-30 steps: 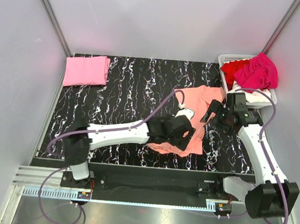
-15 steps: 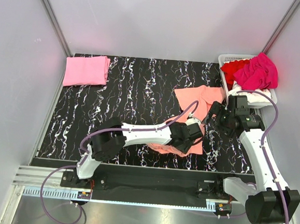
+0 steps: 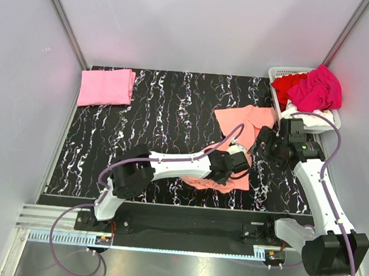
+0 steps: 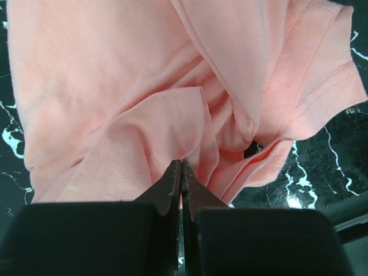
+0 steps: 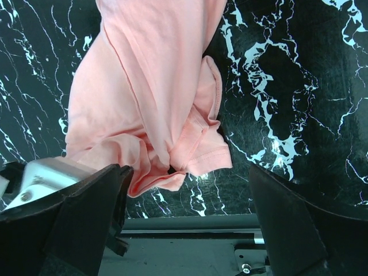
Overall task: Fold and stack the t-shirts
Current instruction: Flatten the tshirt out
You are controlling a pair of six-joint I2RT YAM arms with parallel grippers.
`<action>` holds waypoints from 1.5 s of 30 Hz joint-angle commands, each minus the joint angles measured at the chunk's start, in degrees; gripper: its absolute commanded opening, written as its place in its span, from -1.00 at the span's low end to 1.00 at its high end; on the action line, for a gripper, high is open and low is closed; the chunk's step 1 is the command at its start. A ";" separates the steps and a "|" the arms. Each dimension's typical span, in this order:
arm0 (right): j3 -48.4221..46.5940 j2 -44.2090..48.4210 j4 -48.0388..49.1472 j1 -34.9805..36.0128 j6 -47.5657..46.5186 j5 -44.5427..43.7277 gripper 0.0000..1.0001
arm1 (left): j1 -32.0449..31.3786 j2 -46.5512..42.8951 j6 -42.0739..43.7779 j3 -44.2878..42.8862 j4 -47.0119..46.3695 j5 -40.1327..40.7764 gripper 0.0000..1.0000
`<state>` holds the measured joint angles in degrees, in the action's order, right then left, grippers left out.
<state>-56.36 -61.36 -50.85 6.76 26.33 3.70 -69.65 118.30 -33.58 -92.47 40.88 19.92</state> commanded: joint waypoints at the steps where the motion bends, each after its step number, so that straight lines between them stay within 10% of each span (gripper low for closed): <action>1: 0.11 0.81 1.02 0.27 -0.75 -0.45 0.99 | 0.30 -7.18 -1.04 -0.61 1.91 3.45 -1.00; 14: -1.90 -2.43 3.29 0.35 1.36 2.62 1.00 | 26.21 -56.83 -4.48 26.08 15.27 10.58 -1.00; 34: -53.22 -56.13 4.36 13.54 -3.74 7.10 0.95 | 27.46 -66.18 -10.45 44.21 11.85 2.67 -1.00; 45: -47.98 -63.01 5.59 13.54 -4.01 7.21 0.29 | 27.55 -68.12 -9.32 43.61 12.99 4.07 -1.00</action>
<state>-106.34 -126.45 -44.75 20.14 22.61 11.57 -42.28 50.33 -43.55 -47.07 55.18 23.27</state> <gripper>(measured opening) 0.662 0.009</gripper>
